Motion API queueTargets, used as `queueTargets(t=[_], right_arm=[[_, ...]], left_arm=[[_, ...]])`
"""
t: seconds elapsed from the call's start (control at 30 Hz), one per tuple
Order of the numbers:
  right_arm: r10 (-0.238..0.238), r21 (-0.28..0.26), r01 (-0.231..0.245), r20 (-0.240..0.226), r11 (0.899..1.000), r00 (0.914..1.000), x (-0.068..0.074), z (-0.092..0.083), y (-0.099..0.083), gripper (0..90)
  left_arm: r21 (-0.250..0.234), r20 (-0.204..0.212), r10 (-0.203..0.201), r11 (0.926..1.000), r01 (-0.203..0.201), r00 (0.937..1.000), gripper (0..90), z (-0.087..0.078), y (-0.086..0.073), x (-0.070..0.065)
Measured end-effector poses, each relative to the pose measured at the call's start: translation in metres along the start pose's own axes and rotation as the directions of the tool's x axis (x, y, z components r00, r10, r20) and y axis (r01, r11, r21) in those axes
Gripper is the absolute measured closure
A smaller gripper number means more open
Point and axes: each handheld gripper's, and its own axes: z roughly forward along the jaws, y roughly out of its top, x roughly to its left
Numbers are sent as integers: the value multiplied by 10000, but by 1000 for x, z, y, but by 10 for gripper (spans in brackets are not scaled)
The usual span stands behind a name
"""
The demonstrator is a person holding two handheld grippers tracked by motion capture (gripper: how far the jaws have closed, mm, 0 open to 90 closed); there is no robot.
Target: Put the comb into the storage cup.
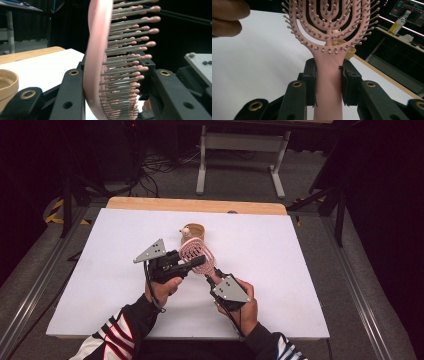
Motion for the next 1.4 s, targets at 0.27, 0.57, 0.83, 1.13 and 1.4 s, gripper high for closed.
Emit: queueTargets(t=[0.27, 0.57, 0.83, 1.13, 1.4], right_arm=[[-7, -57, 8, 144, 10000, 9999, 2, 0, 2, 659], [58, -448, -90, -703, 9990, 9975, 1, -9, 3, 484], [390, -1122, -479, -804, 9925, 9960, -11, -23, 4, 335], [831, -1141, -882, -482, 9895, 9954, -36, -34, -3, 255], [1172, -888, -1168, -8, 9892, 9931, -57, -45, -20, 157]], left_arm=[[-31, -201, 416, 9991, -417, 9989, 631, -1, 6, -8], [-141, -828, 680, 9975, -694, 9942, 632, -16, 14, -3], [-437, -1663, 783, 9953, -867, 9830, 632, -42, 23, 8], [-620, -2335, 891, 9924, -1062, 9683, 632, -68, 31, 16], [-1118, -2851, 783, 9871, -1143, 9553, 632, -96, 42, 21]])
